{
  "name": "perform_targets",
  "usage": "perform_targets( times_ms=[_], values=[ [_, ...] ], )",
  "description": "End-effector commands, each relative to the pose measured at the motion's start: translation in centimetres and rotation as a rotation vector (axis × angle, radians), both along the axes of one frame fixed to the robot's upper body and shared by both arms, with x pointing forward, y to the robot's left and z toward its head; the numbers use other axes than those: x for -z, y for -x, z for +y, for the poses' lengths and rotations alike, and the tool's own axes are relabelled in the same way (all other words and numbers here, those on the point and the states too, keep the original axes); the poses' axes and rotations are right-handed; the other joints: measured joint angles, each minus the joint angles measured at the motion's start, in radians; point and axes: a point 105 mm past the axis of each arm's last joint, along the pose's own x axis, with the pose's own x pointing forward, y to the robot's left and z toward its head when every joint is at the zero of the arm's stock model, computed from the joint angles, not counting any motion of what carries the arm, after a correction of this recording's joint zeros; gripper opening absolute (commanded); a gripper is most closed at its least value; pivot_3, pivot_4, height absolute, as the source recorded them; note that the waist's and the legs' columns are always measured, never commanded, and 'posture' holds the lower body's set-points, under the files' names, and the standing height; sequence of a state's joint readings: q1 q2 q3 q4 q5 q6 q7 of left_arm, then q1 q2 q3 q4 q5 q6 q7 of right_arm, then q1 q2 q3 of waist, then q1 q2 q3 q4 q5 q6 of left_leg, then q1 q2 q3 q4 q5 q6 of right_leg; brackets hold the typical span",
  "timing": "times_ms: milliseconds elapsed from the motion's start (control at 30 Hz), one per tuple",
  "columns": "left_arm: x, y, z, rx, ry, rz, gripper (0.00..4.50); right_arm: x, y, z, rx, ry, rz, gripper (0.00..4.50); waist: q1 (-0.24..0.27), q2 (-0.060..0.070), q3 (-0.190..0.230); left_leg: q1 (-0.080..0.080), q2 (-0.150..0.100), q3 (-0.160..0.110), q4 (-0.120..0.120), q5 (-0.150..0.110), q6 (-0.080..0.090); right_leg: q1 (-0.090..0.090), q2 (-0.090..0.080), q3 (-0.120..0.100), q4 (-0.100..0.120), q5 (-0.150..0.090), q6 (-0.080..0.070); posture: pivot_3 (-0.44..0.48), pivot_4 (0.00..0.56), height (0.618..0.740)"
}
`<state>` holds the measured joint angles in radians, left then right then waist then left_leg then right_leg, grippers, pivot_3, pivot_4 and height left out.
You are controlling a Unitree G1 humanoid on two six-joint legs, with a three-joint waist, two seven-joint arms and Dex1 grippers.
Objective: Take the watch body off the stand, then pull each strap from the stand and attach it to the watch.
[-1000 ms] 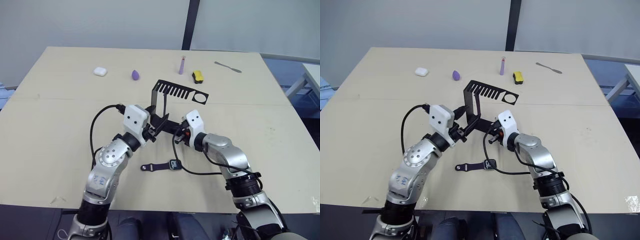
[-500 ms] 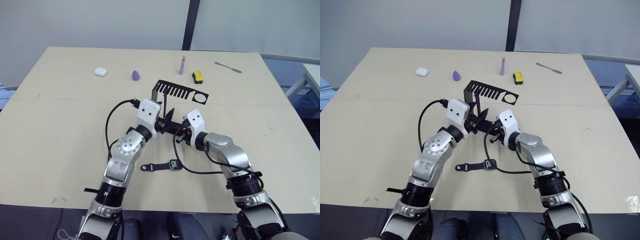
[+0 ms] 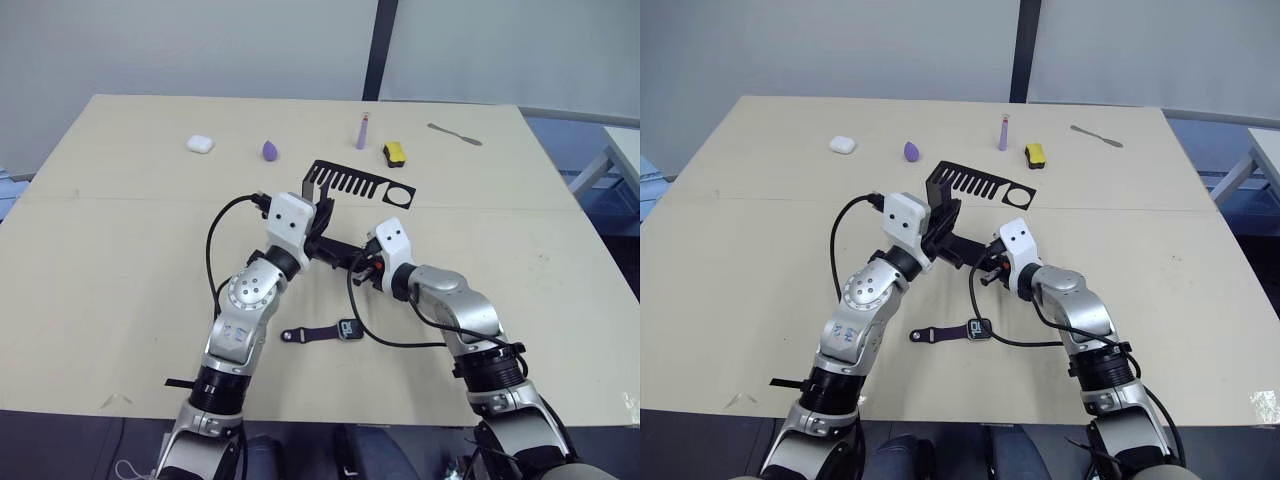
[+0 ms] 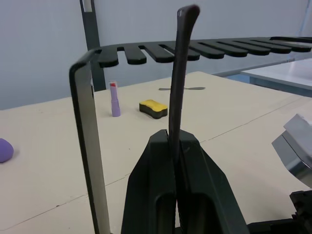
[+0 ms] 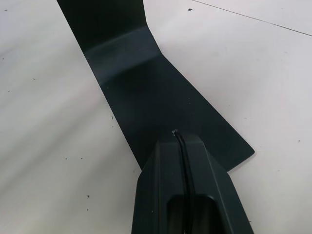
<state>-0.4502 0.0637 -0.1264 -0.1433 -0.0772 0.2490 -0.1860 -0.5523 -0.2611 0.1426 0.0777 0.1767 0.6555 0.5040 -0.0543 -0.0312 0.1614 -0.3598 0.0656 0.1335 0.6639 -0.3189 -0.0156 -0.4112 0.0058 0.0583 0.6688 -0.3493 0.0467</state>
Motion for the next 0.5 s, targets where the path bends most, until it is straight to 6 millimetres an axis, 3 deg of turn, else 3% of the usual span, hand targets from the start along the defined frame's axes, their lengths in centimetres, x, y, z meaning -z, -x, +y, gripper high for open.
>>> perform_targets(
  times_ms=[33,200,300,433,500],
  values=[
    [-1.8,1.2,0.3,0.03,0.028,-0.074,0.02,1.7,0.1,-1.1,0.049,0.04,0.057,0.0,0.0,0.0,0.0,0.0,0.0,0.0,0.0,0.0,0.0,0.0,0.0,0.0,0.0,0.0,0.0,0.0,0.15,0.74],
    [-1.8,2.2,0.7,0.098,0.012,-0.06,0.02,1.5,0.2,-1.1,0.044,0.037,0.047,0.0,-0.001,0.0,0.0,0.0,0.0,0.0,0.0,0.0,0.0,0.0,0.0,0.0,0.0,0.0,0.0,0.0,0.15,0.74],
    [-1.7,3.3,1.1,0.26,-0.018,-0.005,0.02,-0.6,0.9,-1.1,-0.005,0.011,-0.046,0.0,-0.001,0.0,0.0,0.0,0.0,0.0,-0.001,0.0,0.0,0.0,0.0,0.0,0.0,0.0,0.0,0.0,0.15,0.74],
    [-1.5,4.0,1.8,0.466,-0.002,0.14,0.02,-3.5,3.6,-1.6,-0.099,-0.031,-0.15,0.0,0.001,0.001,0.002,0.0,0.0,0.0,-0.001,0.0,-0.001,0.0,0.0,0.0,-0.002,0.0,0.0,0.0,0.15,0.74],
    [-1.6,4.6,1.9,0.617,-0.001,0.226,0.02,-5.1,6.5,-2.4,-0.183,-0.087,-0.165,0.0,0.003,0.002,0.002,-0.001,0.0,-0.001,-0.001,0.0,-0.001,0.0,0.0,-0.001,-0.002,0.0,0.0,0.0,0.15,0.74]
  ],
)
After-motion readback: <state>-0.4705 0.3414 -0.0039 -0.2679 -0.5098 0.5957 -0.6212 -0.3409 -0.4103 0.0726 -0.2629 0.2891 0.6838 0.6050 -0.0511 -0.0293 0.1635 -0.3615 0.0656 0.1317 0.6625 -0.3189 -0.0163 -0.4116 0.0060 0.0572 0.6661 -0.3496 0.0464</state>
